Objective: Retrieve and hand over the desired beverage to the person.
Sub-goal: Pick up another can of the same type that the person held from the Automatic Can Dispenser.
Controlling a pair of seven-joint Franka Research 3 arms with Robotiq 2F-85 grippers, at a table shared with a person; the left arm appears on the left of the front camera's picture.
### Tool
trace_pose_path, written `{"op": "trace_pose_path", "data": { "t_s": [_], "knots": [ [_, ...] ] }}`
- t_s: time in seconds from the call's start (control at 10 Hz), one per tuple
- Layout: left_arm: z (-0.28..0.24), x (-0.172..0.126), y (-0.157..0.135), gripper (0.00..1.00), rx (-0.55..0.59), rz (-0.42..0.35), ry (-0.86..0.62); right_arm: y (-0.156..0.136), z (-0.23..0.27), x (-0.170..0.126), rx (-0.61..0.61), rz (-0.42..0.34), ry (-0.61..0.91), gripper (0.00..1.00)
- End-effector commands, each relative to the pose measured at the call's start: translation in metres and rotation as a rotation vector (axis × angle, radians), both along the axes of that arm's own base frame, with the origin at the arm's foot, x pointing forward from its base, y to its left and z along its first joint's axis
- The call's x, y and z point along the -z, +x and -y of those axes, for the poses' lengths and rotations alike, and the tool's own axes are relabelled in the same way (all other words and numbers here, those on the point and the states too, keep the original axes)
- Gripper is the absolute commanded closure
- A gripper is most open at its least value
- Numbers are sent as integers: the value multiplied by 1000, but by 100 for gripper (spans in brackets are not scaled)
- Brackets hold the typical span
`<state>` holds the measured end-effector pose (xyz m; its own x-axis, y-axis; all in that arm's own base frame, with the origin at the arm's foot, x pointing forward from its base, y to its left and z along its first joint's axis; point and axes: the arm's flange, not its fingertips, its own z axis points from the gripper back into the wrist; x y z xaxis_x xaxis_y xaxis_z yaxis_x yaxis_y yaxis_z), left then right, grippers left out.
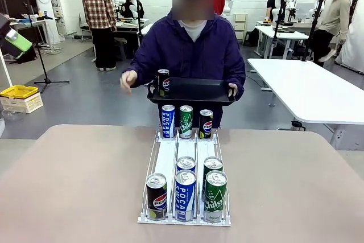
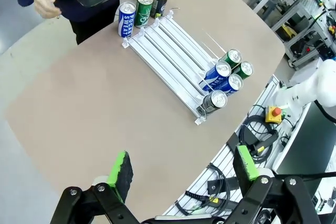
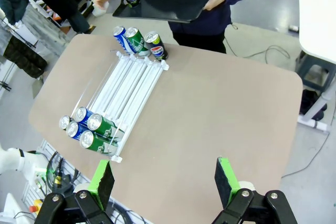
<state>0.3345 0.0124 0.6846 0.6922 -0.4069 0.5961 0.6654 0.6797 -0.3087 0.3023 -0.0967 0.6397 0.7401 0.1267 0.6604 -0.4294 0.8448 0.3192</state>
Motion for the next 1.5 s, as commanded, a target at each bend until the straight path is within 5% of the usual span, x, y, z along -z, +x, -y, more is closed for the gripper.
{"op": "trace_pose_path", "data": {
  "t_s": [0.0, 0.3, 0.4, 0.5, 0.7, 0.9, 1.0, 1.4],
  "knots": [
    [-1, -1, -4, 0, -5, -8, 15, 0, 0, 0, -19, 4, 9, 0],
    [-1, -1, -4, 0, -5, -8, 15, 0, 0, 0, 0, 0, 0, 0],
    [-1, -1, -4, 0, -5, -8, 15, 3, -44, -4, -88, -81, -242, 0],
    [-1, -1, -4, 0, -5, -8, 15, 4, -80, -14, -108, -120, -280, 0],
    [-1, -1, -4, 0, -5, -8, 15, 22, -156, -28, 133, -274, -74, 0],
    [-1, -1, -4, 0, -5, -8, 15, 53, -212, -6, 345, -466, 4, 0],
    [-1, -1, -4, 0, -5, -8, 15, 56, -227, 11, 345, -517, -52, 0],
    [-1, -1, -4, 0, -5, -8, 15, 71, -265, 53, 245, -567, -266, 0]
  ]
}}
